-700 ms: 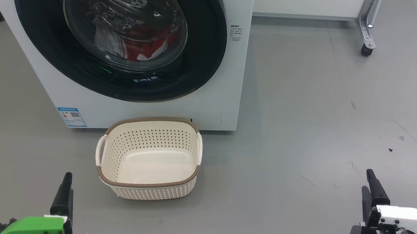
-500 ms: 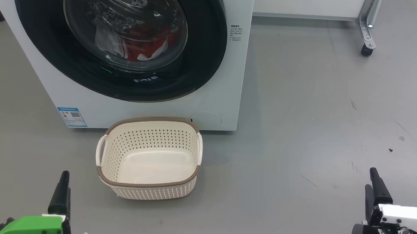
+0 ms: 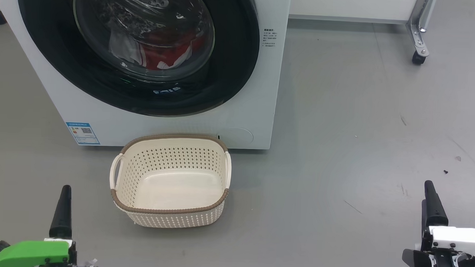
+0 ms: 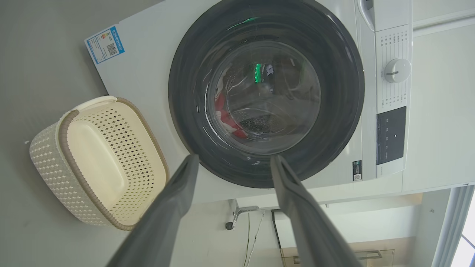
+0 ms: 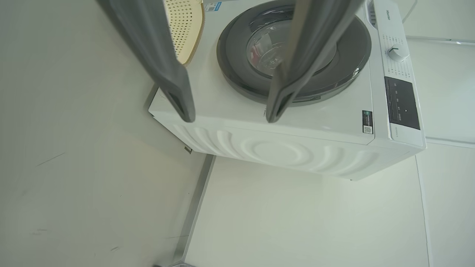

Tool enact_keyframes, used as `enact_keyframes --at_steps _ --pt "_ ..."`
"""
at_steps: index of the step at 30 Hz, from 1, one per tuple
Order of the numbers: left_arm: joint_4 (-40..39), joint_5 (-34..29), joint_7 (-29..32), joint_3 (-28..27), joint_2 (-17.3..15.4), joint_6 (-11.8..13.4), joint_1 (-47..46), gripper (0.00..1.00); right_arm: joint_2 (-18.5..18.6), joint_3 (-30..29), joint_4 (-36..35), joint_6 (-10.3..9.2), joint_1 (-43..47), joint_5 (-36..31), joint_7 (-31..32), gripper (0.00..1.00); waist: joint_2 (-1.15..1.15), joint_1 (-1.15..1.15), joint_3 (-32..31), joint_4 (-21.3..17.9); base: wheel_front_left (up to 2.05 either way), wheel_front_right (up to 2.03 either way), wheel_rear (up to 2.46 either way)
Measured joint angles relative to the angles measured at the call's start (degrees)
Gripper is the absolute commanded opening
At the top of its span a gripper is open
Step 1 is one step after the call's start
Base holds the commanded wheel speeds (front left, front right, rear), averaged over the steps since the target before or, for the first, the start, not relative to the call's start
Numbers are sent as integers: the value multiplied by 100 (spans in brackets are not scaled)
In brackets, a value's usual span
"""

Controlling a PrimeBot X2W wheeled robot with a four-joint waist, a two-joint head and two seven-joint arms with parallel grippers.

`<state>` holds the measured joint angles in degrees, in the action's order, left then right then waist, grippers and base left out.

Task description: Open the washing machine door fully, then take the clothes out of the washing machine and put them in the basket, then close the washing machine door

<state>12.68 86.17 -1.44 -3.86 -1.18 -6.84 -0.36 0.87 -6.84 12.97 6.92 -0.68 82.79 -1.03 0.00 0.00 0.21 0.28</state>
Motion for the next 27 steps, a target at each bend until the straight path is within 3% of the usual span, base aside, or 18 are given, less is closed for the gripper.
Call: enact_keyframes --at_steps 13,27 --pt "-389 -783 -220 8 -2 -1 -19 100 22 96 -367 1 -35 -727 -218 100 0 0 -9 7 0 0 0" --pt "-649 -2161 -433 152 -12 -2 -10 100 56 234 -570 0 -36 -1833 -450 100 0 0 -52 7 0 0 0"
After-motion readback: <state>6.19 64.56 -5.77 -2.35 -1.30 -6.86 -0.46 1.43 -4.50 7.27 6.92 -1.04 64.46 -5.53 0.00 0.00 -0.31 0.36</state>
